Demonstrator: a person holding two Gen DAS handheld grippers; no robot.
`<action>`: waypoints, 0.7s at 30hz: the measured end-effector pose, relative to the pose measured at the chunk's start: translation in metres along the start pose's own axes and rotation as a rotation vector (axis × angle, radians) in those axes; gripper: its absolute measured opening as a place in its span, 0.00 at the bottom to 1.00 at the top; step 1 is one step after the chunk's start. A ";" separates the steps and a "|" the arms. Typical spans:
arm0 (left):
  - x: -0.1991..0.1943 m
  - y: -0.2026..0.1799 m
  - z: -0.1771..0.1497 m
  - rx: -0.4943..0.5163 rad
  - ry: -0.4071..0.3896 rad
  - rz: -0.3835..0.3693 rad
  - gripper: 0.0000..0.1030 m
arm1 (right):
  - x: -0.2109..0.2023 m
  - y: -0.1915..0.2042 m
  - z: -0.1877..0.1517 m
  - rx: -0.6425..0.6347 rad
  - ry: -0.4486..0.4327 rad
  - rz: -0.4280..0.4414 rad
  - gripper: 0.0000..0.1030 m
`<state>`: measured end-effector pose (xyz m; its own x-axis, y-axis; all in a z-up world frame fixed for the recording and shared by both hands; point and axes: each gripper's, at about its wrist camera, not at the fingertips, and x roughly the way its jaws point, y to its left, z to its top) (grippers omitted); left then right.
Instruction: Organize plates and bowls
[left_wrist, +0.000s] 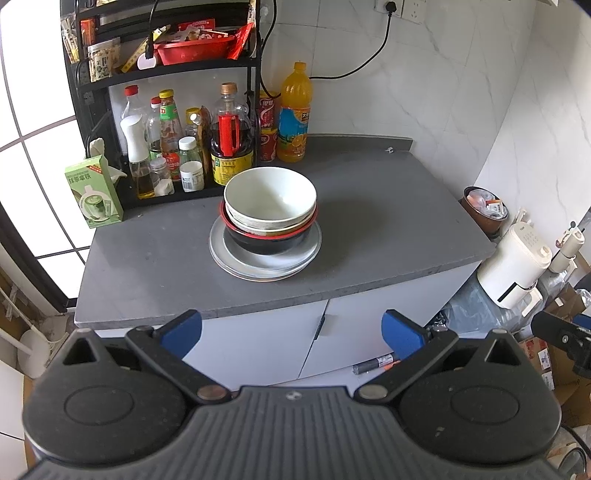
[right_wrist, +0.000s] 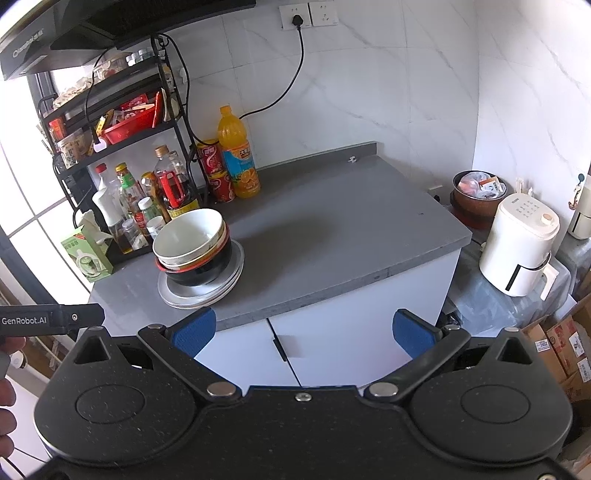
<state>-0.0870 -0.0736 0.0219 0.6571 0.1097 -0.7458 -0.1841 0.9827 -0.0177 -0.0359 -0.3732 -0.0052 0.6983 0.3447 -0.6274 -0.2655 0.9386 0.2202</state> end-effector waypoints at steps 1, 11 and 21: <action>0.000 0.000 0.000 0.000 0.000 0.000 1.00 | 0.000 0.001 0.000 0.000 -0.001 0.000 1.00; -0.004 0.003 0.001 0.004 -0.010 -0.004 1.00 | -0.001 0.004 0.000 -0.002 -0.005 -0.005 1.00; -0.006 0.003 0.001 0.009 -0.014 -0.009 1.00 | -0.002 0.005 -0.001 -0.002 -0.011 -0.007 1.00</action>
<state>-0.0904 -0.0710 0.0270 0.6692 0.1027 -0.7360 -0.1711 0.9851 -0.0182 -0.0398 -0.3697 -0.0037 0.7078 0.3379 -0.6204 -0.2616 0.9411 0.2142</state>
